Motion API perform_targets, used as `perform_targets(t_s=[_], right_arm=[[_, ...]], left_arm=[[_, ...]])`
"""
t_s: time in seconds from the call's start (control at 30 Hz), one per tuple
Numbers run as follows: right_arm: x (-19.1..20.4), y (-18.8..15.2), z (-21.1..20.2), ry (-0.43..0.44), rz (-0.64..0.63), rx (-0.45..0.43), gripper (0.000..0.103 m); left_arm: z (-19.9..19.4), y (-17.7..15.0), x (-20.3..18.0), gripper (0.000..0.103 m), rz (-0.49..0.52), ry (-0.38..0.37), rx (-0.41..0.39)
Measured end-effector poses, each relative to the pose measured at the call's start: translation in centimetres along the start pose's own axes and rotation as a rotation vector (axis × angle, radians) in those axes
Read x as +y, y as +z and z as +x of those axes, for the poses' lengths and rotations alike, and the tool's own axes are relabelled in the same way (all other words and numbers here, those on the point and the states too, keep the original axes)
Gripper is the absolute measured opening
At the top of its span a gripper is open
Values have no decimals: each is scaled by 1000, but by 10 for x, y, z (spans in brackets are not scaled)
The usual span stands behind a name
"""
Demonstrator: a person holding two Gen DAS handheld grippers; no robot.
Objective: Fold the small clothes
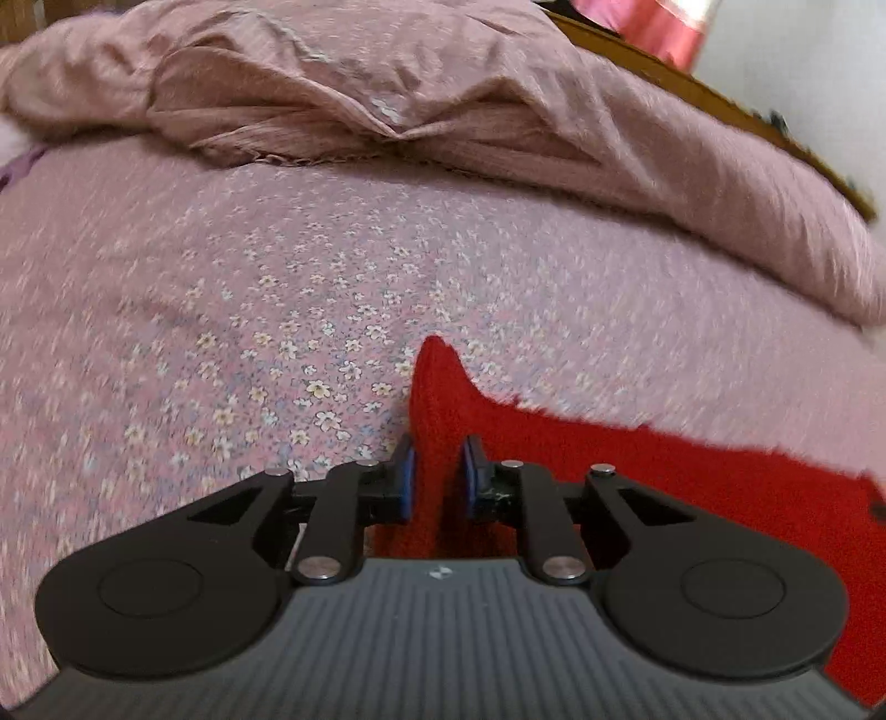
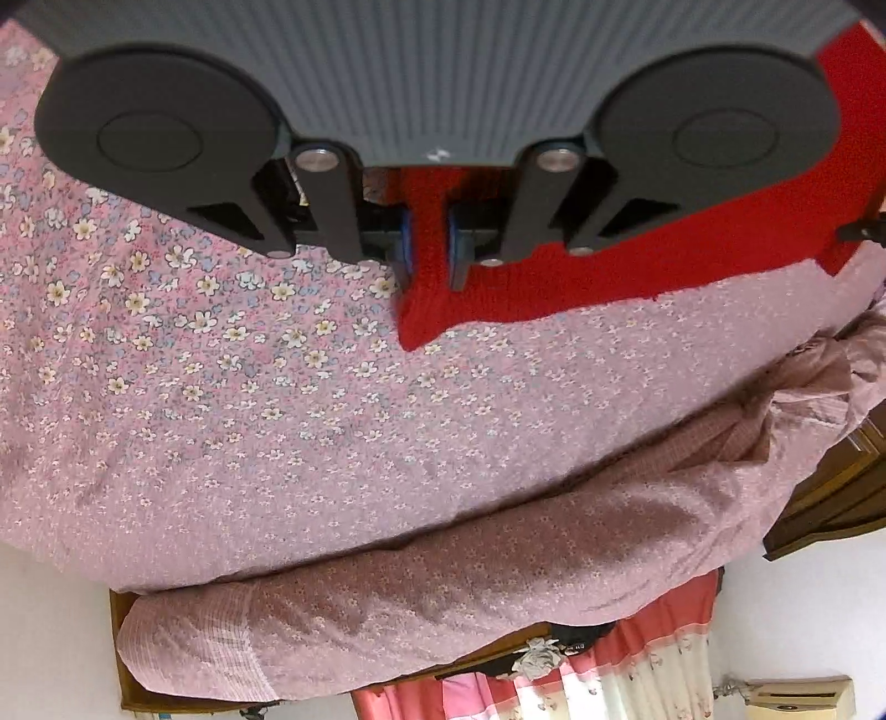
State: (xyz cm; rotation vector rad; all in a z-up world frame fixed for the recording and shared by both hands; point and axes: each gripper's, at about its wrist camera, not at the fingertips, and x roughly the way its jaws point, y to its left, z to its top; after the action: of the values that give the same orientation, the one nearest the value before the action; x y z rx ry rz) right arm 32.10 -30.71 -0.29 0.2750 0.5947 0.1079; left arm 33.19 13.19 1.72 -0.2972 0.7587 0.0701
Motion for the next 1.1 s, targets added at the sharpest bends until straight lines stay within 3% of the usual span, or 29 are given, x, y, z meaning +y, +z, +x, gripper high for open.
perform_targets(t_s=[0.2, 0.33, 0.53, 0.63, 0.73, 0.93, 1.1], right_arm=[[4, 4, -34, -10, 29, -44, 22], [12, 0, -64, 0, 20, -57, 39], [42, -20, -103, 49, -86, -47, 39], [52, -33, -113, 64, -85, -32, 39], [58, -47, -116, 54, -70, -9, 39], [56, -69, -105, 22, -38, 55, 37], [53, -80, -97, 25, -24, 41, 36]], left_arm=[[-52, -2, -16, 19, 33, -29, -45], [-75, -11, -24, 20, 72, -18, -58], [-101, -38, -36, 22, 120, -50, -39], [-101, -55, -43, 23, 143, -31, -3], [-105, -75, -48, 23, 163, -61, 14], [-103, -104, -43, 23, 109, -26, 56], [-99, -118, -32, 23, 42, -35, 38]])
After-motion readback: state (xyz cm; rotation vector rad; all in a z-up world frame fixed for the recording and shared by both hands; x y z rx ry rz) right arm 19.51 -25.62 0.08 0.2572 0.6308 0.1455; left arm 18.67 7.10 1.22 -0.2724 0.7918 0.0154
